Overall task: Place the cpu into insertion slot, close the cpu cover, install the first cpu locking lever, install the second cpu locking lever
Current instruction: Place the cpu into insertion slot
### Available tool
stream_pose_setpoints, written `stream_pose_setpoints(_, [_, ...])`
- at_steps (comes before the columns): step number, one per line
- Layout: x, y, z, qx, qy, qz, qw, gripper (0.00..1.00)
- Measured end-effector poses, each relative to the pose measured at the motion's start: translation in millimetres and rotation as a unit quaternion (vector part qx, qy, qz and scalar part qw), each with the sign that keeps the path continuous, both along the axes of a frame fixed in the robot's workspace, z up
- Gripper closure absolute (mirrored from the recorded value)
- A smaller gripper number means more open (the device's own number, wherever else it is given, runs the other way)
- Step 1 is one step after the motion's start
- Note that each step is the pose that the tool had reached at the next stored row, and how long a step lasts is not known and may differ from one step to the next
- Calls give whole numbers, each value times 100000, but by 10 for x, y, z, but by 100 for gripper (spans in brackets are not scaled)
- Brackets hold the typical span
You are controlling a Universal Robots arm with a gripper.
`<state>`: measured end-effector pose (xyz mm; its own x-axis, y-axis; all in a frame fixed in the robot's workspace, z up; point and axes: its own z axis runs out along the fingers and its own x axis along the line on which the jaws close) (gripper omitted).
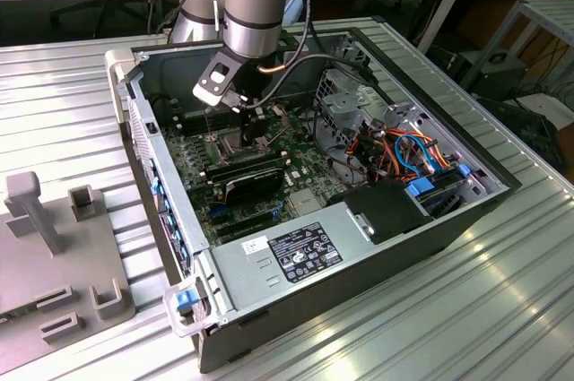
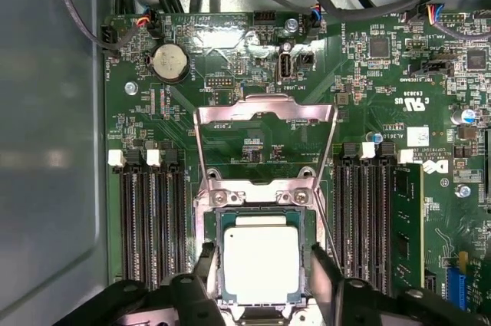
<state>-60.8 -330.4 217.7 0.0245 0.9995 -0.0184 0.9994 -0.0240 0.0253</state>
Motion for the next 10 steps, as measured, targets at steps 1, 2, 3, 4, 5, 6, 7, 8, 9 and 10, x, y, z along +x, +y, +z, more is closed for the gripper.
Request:
stream_pose_setpoints(1, [0,0,0,-2,5,5,100000,47])
stream_pose_setpoints(2, [0,0,1,-7,8,13,100000,47])
stream_pose_setpoints(3, [0,0,1,-9,10,18,100000,59])
stream_pose_setpoints(4, [0,0,1,-11,14,29,100000,65])
stream_pose_setpoints(5, [0,0,1,-11,18,34,100000,71])
stream_pose_setpoints(6, [0,0,1,-10,21,40,100000,77])
stream_pose_setpoints(7, [0,0,1,-11,24,47,100000,84])
stream_pose_setpoints(8, [0,0,1,-11,24,53,100000,89])
stream_pose_setpoints(9, [0,0,1,-10,26,59,100000,89])
stream_pose_setpoints(10, [0,0,1,-11,27,64,100000,89])
